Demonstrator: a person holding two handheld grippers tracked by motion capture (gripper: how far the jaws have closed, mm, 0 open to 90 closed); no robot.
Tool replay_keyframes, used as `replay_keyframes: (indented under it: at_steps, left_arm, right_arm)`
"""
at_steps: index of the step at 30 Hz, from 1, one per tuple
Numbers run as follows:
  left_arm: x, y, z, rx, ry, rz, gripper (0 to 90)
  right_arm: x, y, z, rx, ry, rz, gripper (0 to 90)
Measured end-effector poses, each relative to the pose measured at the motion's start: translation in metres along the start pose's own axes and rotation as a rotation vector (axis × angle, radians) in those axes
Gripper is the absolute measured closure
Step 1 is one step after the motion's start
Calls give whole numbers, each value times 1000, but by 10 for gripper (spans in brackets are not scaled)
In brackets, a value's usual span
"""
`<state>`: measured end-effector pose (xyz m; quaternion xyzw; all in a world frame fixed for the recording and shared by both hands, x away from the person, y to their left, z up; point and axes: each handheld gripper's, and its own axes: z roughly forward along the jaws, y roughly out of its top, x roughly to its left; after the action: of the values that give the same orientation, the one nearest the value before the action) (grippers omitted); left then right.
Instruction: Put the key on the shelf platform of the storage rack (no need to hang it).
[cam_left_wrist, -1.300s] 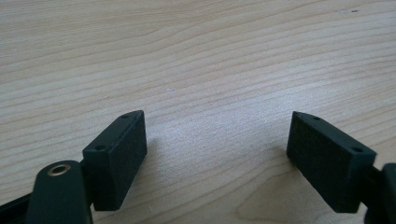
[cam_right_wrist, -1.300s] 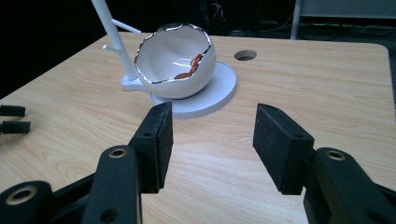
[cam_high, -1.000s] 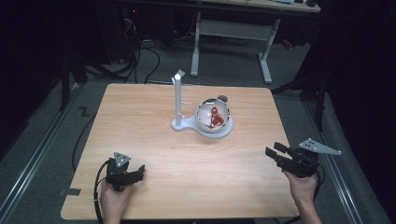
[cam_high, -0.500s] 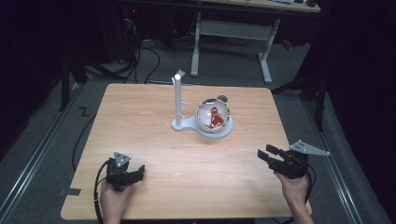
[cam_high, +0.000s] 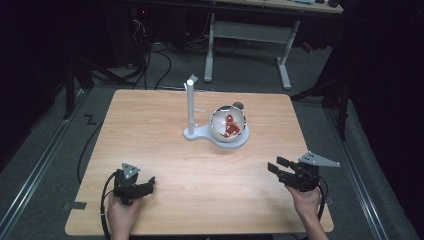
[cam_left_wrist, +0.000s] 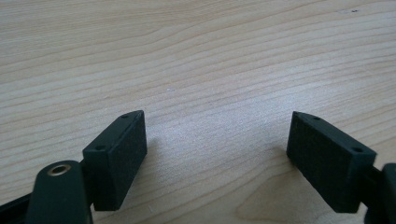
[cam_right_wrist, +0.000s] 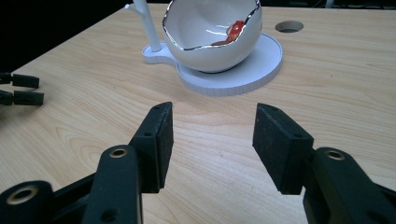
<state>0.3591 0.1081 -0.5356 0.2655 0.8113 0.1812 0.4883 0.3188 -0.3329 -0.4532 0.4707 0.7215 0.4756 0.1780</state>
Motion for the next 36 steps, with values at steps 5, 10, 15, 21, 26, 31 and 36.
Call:
replay_keyframes:
  at_steps: [5, 10, 15, 21, 26, 31, 36]
  left_arm:
    - [0, 0, 0, 0, 1, -3, 203]
    - [0, 0, 0, 0, 0, -1, 203]
    - [0, 0, 0, 0, 0, 0, 203]
    - [0, 0, 0, 0, 1, -2, 203]
    - [0, 0, 0, 0, 1, -2, 203]
    - [0, 0, 0, 1, 0, 3, 203]
    - [0, 0, 0, 0, 1, -1, 202]
  right_arm:
    - [2, -2, 7, 7, 0, -6, 486]
    - [4, -4, 16, 26, -20, -31, 486]
    - [4, -8, 25, 40, -23, -26, 487]
    - [5, -14, 39, 71, -32, -32, 487]
    - [7, -15, 46, 87, -39, -44, 487]
    - [7, -17, 51, 94, -40, -41, 487]
    - [6, -20, 57, 107, -45, -35, 487]
